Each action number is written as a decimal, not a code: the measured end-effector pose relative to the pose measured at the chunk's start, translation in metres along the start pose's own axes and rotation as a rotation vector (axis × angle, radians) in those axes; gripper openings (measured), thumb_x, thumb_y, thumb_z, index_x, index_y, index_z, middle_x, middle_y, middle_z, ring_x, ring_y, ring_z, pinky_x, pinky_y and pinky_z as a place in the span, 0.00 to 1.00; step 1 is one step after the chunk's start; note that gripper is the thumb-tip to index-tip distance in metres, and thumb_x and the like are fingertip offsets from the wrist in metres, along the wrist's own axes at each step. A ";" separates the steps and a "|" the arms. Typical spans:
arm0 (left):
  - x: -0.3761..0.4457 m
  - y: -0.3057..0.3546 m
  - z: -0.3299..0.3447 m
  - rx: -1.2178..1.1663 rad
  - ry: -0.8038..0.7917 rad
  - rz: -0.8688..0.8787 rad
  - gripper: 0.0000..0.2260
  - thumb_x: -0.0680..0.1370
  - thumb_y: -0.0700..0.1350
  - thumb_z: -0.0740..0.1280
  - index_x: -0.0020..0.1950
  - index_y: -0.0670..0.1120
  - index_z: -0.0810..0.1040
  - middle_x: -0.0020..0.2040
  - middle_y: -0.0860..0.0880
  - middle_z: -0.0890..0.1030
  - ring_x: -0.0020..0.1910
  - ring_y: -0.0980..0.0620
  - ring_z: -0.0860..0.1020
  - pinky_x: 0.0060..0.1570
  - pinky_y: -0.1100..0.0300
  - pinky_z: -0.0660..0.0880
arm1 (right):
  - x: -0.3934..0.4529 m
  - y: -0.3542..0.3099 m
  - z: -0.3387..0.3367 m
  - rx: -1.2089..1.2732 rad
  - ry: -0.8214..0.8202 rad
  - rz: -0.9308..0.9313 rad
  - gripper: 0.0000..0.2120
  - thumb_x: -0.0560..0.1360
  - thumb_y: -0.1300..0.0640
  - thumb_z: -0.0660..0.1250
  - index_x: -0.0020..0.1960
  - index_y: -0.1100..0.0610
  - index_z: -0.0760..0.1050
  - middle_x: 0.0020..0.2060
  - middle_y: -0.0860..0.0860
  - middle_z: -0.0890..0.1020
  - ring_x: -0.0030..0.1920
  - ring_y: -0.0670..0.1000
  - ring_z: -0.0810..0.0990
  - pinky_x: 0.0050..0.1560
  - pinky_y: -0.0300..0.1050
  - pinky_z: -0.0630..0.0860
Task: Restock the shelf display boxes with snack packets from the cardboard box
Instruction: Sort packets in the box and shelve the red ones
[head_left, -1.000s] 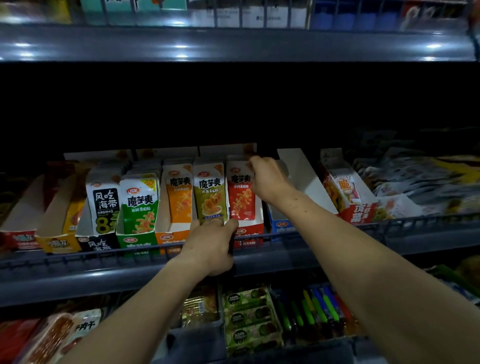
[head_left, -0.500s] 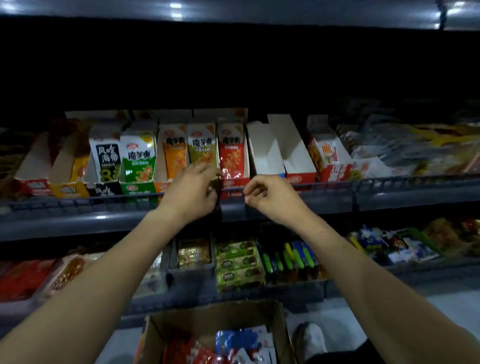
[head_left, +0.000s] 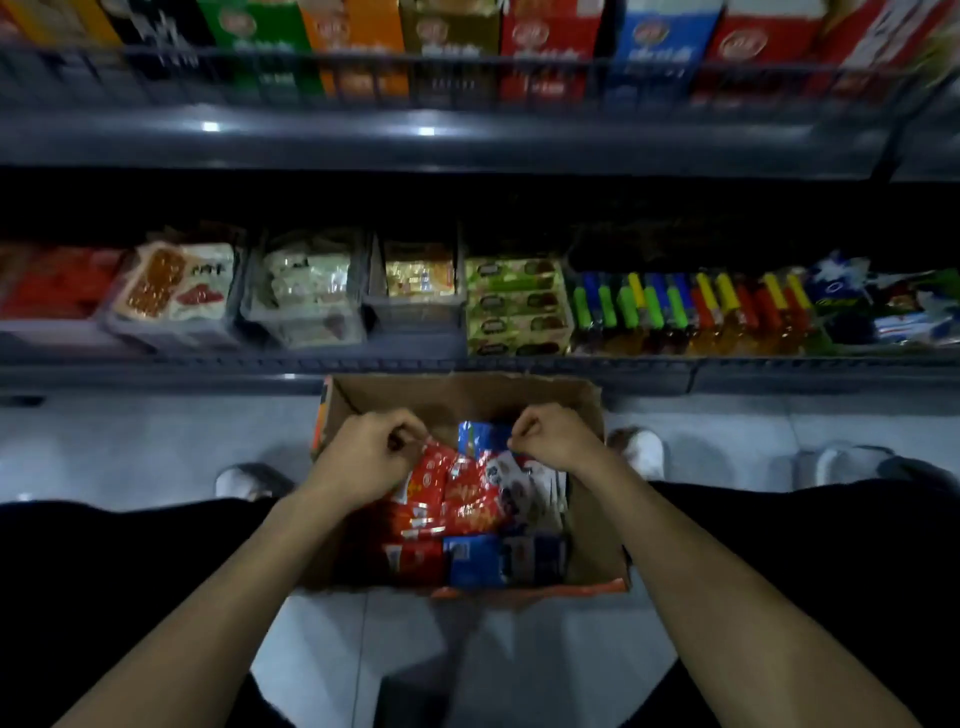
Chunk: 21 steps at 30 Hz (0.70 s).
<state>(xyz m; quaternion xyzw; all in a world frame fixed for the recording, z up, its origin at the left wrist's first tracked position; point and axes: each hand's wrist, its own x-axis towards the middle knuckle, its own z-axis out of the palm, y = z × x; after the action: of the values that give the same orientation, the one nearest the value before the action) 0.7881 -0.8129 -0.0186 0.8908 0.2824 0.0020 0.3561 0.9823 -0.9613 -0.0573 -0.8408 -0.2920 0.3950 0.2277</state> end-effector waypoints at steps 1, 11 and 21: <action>-0.004 -0.008 0.008 0.010 -0.033 -0.032 0.08 0.74 0.39 0.69 0.48 0.51 0.82 0.45 0.56 0.82 0.46 0.58 0.80 0.48 0.66 0.72 | 0.008 0.012 0.013 -0.009 -0.018 0.036 0.02 0.75 0.57 0.70 0.44 0.54 0.79 0.41 0.48 0.81 0.47 0.49 0.80 0.46 0.40 0.75; -0.036 -0.048 0.066 -0.165 -0.115 -0.327 0.09 0.74 0.36 0.69 0.46 0.50 0.82 0.43 0.58 0.81 0.46 0.62 0.78 0.46 0.79 0.69 | 0.048 0.107 0.121 -0.206 0.031 0.250 0.22 0.72 0.54 0.70 0.63 0.59 0.72 0.60 0.59 0.77 0.59 0.60 0.76 0.59 0.53 0.76; -0.034 -0.058 0.072 -0.189 -0.192 -0.447 0.06 0.77 0.40 0.68 0.47 0.52 0.79 0.53 0.53 0.80 0.58 0.54 0.76 0.56 0.64 0.70 | 0.063 0.104 0.117 -0.169 0.144 0.176 0.08 0.76 0.56 0.69 0.52 0.59 0.79 0.52 0.56 0.82 0.53 0.56 0.80 0.52 0.48 0.78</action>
<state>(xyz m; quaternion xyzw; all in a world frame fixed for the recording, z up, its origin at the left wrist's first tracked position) 0.7451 -0.8420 -0.1020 0.7651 0.4357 -0.1347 0.4546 0.9534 -0.9765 -0.2227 -0.9055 -0.2322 0.3261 0.1410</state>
